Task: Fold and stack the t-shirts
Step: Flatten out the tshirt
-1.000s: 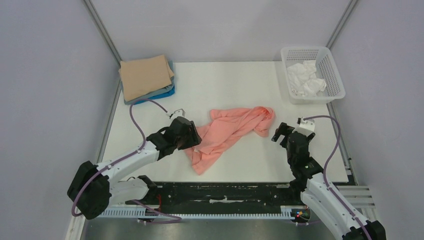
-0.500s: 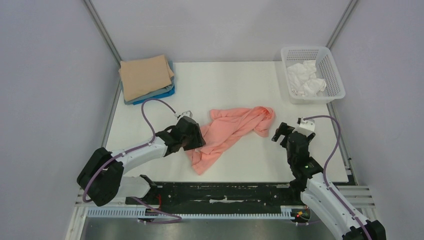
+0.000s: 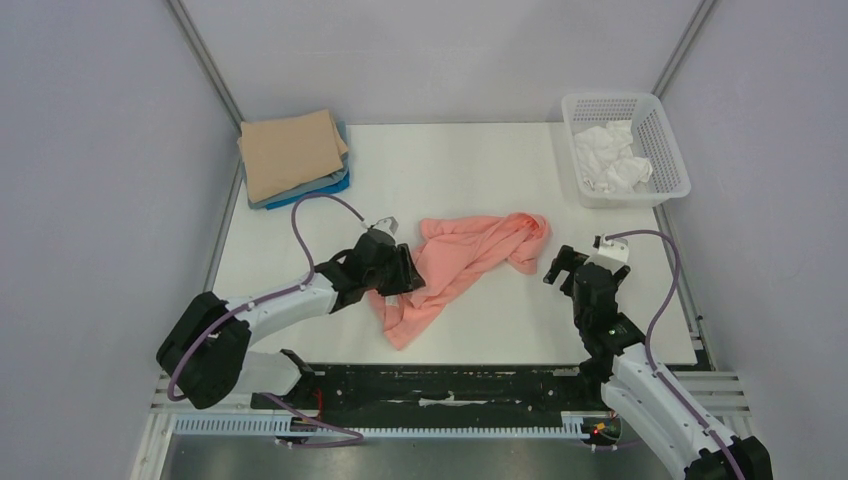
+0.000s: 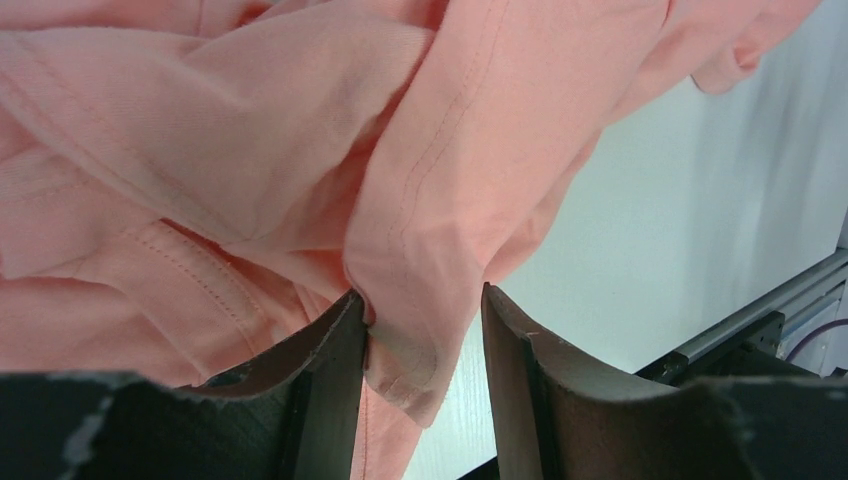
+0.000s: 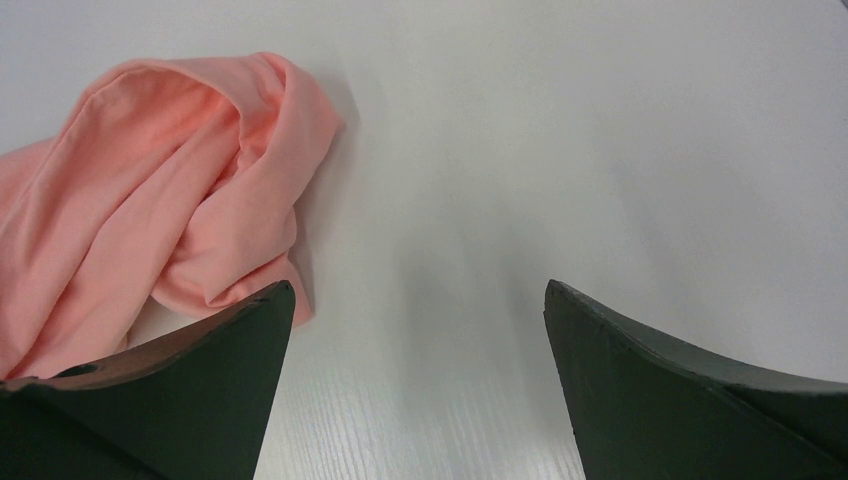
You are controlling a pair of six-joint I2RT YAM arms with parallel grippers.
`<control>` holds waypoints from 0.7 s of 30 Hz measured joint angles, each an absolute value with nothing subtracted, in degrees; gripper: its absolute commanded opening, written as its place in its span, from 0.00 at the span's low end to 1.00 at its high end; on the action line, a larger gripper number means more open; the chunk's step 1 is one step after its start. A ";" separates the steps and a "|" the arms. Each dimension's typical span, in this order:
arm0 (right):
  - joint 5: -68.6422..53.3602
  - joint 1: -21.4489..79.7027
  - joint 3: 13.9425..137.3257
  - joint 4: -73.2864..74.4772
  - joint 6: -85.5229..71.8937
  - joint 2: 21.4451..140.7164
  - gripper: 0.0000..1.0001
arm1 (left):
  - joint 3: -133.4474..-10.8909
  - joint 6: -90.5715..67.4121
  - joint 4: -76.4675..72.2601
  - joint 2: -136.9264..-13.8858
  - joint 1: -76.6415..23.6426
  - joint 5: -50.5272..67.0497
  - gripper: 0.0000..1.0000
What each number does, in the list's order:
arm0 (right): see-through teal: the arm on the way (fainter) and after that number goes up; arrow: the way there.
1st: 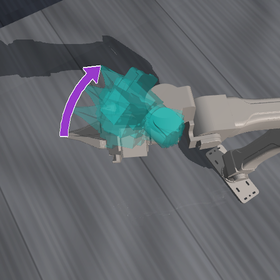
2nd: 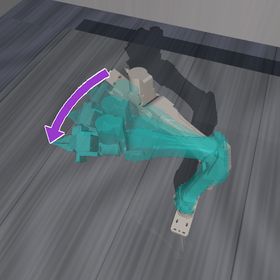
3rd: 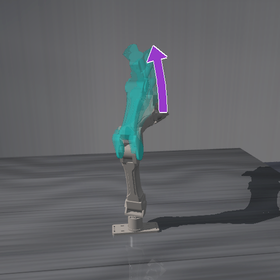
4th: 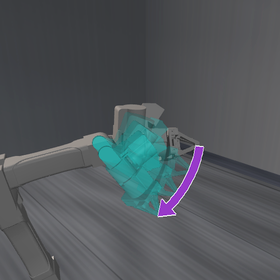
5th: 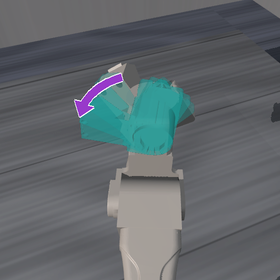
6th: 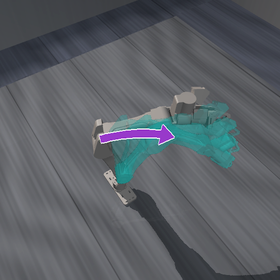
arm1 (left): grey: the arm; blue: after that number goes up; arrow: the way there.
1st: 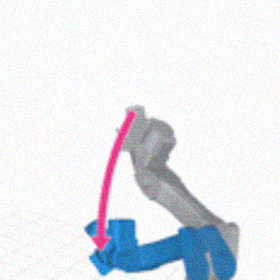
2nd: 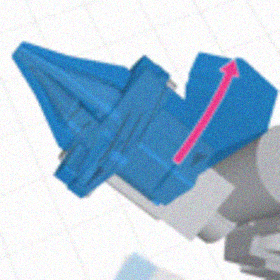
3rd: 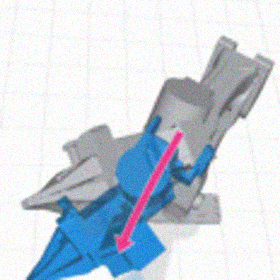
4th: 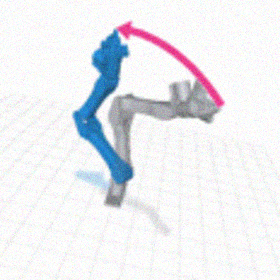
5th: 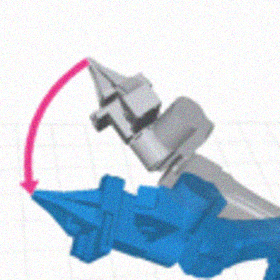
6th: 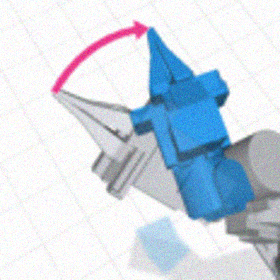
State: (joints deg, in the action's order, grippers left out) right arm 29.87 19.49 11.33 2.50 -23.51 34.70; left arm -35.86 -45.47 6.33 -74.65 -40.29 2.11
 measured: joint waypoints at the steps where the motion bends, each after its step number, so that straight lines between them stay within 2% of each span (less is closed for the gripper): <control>1: 29.89 19.49 11.33 2.50 -23.51 34.74 0.98 | -35.88 -45.30 6.00 -74.91 -40.38 2.35 0.46; 2: 29.89 19.49 11.33 2.48 -23.51 34.83 0.98 | -36.12 -45.08 5.78 -75.48 -40.53 2.63 0.42; 4: 29.89 19.49 11.33 2.48 -23.51 34.89 0.98 | -36.77 -44.77 5.65 -77.10 -40.69 2.72 0.22; 5: 29.89 19.49 11.33 2.48 -23.51 34.94 0.98 | -37.15 -44.51 5.63 -78.06 -40.75 2.66 0.05; 6: 29.89 19.49 11.31 2.48 -23.51 34.96 0.98 | -37.50 -44.14 5.67 -78.96 -40.77 2.55 0.02; 14: 26.15 19.49 10.90 -0.54 -20.62 36.42 0.98 | -38.22 -43.62 6.66 -79.48 -41.01 -1.52 0.02; 21: 20.01 19.49 11.64 -2.70 -19.09 42.09 0.98 | -38.02 -43.64 11.31 -62.35 -41.12 -13.54 0.02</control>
